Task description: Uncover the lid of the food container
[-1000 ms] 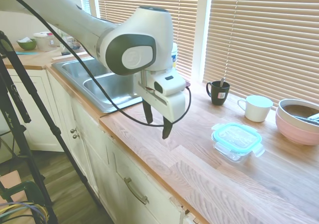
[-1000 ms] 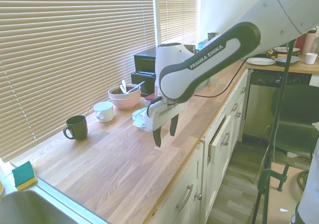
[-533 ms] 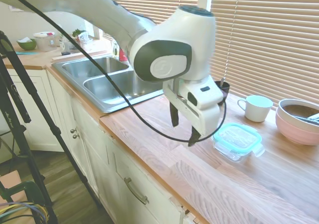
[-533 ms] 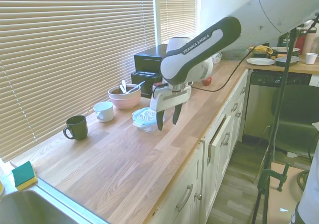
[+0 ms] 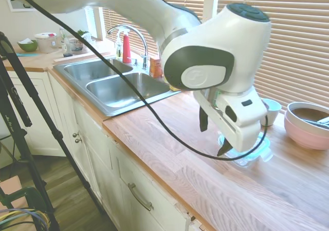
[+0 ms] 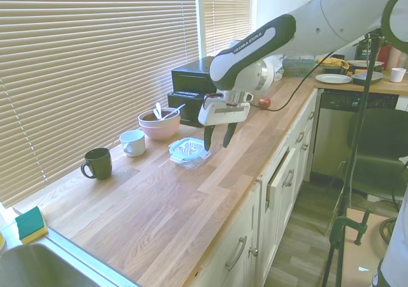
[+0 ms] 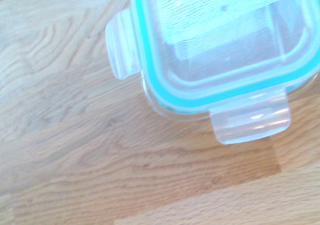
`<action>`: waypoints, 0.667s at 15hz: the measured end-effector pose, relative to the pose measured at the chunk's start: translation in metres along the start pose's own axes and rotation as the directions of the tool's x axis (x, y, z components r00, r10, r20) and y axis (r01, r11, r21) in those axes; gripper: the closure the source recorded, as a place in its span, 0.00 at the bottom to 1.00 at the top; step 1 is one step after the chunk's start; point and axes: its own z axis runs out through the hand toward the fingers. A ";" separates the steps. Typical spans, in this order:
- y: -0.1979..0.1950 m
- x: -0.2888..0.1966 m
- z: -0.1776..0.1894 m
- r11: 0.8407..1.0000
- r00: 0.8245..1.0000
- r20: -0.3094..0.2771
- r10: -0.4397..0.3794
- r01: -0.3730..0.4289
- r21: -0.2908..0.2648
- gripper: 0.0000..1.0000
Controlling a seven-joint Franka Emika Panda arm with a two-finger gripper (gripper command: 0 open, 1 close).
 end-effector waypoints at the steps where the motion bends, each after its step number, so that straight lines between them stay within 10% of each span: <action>1: 0.003 0.009 -0.002 1.000 1.000 0.010 0.009 -0.010 0.017 0.00; 10: 0.033 0.077 0.003 0.978 0.989 0.126 0.074 -0.097 0.184 0.00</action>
